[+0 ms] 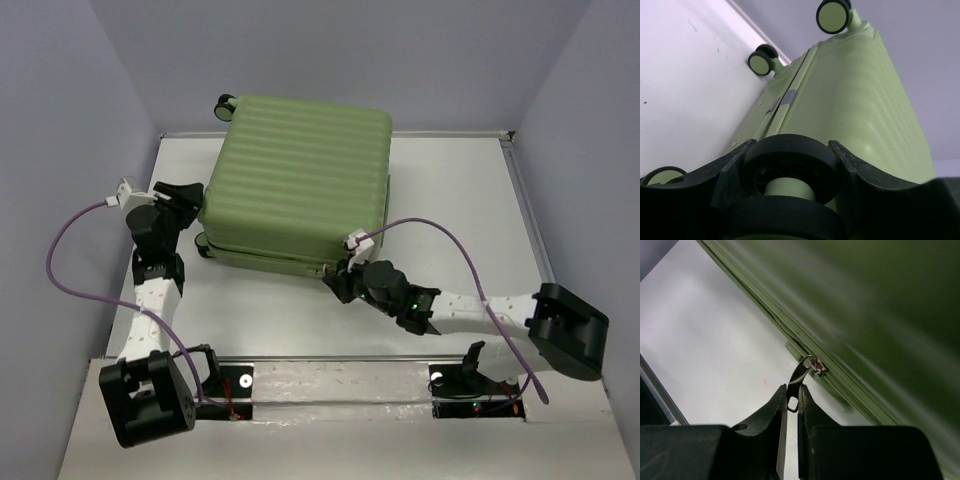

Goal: Pack the luggage

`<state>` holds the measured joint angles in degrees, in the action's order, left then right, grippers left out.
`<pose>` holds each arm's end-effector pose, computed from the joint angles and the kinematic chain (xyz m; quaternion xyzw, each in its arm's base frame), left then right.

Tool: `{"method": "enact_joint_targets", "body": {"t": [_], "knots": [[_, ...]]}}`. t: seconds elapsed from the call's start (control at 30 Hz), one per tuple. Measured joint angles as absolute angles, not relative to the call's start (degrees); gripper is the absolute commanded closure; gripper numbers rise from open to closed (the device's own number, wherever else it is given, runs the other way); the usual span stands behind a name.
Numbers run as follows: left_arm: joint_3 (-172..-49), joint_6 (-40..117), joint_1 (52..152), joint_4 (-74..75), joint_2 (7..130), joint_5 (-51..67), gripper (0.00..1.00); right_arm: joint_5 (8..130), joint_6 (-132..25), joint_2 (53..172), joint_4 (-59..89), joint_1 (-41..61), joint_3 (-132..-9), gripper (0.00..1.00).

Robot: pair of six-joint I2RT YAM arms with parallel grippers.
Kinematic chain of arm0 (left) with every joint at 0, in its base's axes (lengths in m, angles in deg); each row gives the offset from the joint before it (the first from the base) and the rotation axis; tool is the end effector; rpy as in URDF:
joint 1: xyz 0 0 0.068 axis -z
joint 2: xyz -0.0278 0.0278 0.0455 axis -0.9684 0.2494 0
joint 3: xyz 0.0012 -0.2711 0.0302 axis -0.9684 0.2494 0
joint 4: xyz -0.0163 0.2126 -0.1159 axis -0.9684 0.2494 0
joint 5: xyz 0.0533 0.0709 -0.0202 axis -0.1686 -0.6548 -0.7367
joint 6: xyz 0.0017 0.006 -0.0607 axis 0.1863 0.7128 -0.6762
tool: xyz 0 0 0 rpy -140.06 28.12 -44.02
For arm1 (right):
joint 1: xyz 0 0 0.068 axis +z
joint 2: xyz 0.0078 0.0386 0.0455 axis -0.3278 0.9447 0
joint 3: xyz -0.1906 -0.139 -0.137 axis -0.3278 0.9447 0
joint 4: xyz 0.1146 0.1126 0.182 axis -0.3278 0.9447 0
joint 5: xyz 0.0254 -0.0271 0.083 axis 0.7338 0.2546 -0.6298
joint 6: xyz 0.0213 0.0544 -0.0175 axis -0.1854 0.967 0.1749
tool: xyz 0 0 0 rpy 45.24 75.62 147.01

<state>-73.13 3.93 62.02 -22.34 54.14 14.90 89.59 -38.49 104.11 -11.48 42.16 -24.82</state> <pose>0.2337 0.0440 0.2973 -0.2731 0.6601 -0.2846 0.6393 0.1343 0.2244 0.2226 -0.2064 0.7738 0.3280 0.5010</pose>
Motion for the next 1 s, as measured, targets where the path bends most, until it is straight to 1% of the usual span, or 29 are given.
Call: {"method": "enact_joint_targets", "body": {"t": [0.17, 0.33, 0.47, 0.5, 0.53, 0.57, 0.6, 0.67, 0.7, 0.73, 0.77, 0.8, 0.83, 0.87, 0.93, 1.0], "knots": [[-69.6, 4.8, 65.7, -22.3, 47.4, 10.3, 0.94, 89.6, -41.0, 117.6, -11.3, 46.0, -36.9, 0.93], [-69.0, 7.2, 67.8, -12.7, 41.4, 10.5, 0.94, 85.5, -41.8, 131.6, -13.7, 49.7, -50.1, 0.93], [-69.1, 8.8, 68.0, -6.6, 37.8, 10.2, 0.94, 82.6, -42.0, 135.6, -16.7, 50.6, -53.0, 0.92], [-69.1, 9.1, 68.0, -5.6, 37.0, 10.1, 0.94, 82.2, -42.3, 135.6, -16.7, 50.6, -53.0, 0.88], [-69.1, 9.4, 68.0, -4.8, 36.5, 9.8, 0.94, 81.9, -42.5, 135.5, -16.7, 50.6, -53.0, 0.80], [-69.1, 9.6, 68.0, -4.7, 36.4, 9.8, 0.94, 81.8, -42.6, 135.4, -16.5, 50.6, -52.9, 0.55], [-69.1, 9.8, 68.1, -4.6, 36.3, 9.8, 0.94, 81.8, -42.6, 134.8, -16.3, 50.6, -52.3, 0.41], [-69.1, 10.1, 68.2, -4.3, 36.0, 9.9, 0.94, 81.0, -41.9, 129.6, -14.4, 50.9, -47.8, 0.26], [-69.1, 10.3, 68.4, -4.4, 35.9, 9.9, 0.94, 81.3, -42.4, 126.9, -12.4, 51.4, -46.1, 0.26], [-69.1, 10.4, 68.6, -4.4, 35.8, 9.9, 0.94, 82.1, -42.2, 122.8, -10.0, 52.5, -43.7, 0.27], [-69.0, 10.5, 68.7, -4.5, 35.7, 9.9, 0.94, 82.7, -42.4, 118.5, -8.1, 53.7, -42.0, 0.45], [-68.8, 10.6, 68.8, -4.7, 35.6, 10.1, 0.94, 83.3, -42.4, 113.7, -5.3, 54.7, -40.5, 0.55], [-68.7, 10.7, 68.9, -4.8, 35.4, 10.2, 0.94, 84.6, -42.5, 109.4, -3.2, 55.3, -39.2, 0.63], [-68.6, 10.8, 69.0, -4.8, 35.2, 10.2, 0.94, 86.1, -42.5, 103.5, -0.8, 55.3, -37.7, 0.93], [-68.6, 11.1, 69.2, -4.8, 34.7, 10.3, 0.94, 90.4, -41.5, 91.9, 5.9, 51.7, -35.9, 0.93], [-68.2, 11.7, 69.9, -4.7, 33.7, 10.1, 0.94, 93.9, -40.6, 84.6, 9.3, 47.2, -35.8, 0.93]]}}
